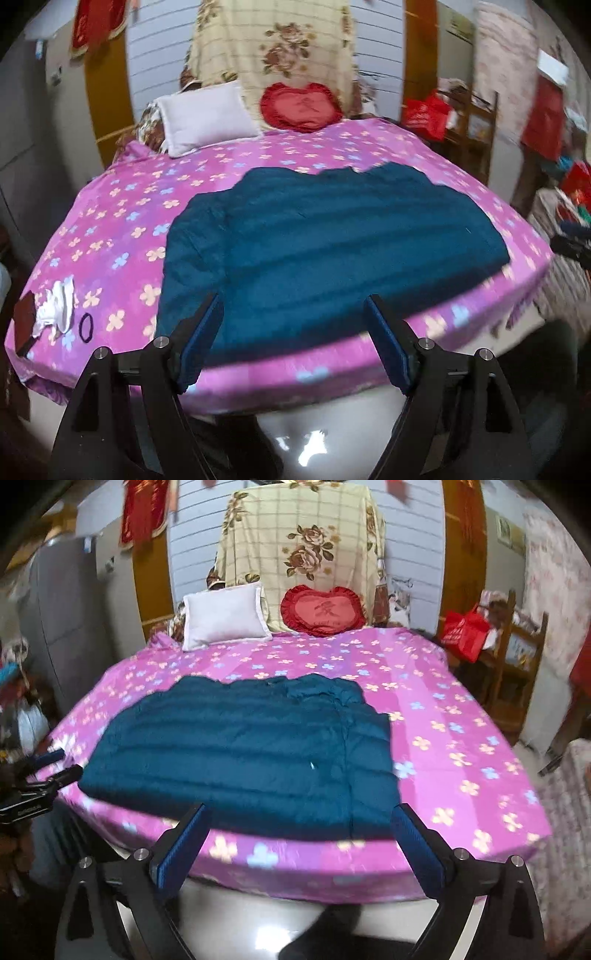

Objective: Fold large clothes

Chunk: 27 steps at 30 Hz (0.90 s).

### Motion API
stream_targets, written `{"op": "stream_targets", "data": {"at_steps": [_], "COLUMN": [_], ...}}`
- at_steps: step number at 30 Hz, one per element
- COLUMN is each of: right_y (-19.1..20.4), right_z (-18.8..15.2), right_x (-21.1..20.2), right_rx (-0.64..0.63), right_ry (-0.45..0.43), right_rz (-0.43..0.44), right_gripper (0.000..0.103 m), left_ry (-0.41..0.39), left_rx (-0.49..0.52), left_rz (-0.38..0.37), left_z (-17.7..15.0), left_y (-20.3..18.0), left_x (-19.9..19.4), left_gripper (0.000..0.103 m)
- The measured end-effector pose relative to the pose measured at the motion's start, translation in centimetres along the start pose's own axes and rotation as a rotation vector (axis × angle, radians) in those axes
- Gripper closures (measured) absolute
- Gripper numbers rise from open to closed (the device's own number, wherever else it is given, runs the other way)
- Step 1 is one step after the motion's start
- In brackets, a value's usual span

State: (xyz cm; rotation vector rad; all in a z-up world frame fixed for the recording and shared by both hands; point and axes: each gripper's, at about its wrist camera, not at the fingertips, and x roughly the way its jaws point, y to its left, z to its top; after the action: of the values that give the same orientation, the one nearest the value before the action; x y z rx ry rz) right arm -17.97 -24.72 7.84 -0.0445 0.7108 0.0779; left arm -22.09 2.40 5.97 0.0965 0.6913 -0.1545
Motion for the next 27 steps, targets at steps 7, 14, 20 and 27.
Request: {"op": "stream_targets", "data": {"at_steps": [7, 14, 20, 27], "right_y": [0.7, 1.8, 1.5, 1.5], "right_z": [-2.8, -3.2, -3.0, -3.1], "right_x": [-2.5, -2.4, -2.0, -1.9], "right_rx": [0.029, -0.001, 0.016, 0.015], "right_ry": [0.003, 0.001, -0.002, -0.003], "right_rz": [0.007, 0.021, 0.038, 0.035], "right_gripper": [0.006, 0.006, 0.006, 0.006], "left_ry": [-0.077, -0.028, 0.062, 0.077], "left_rx": [0.063, -0.017, 0.027, 0.021], "left_rz": [0.143, 0.093, 0.103, 0.108], "left_z": [-1.6, -1.3, -1.1, -1.0], "left_y": [-2.5, -2.3, -4.2, -4.6], "left_x": [-2.6, -2.2, -0.8, -0.4], "left_gripper": [0.013, 0.013, 0.013, 0.013]}}
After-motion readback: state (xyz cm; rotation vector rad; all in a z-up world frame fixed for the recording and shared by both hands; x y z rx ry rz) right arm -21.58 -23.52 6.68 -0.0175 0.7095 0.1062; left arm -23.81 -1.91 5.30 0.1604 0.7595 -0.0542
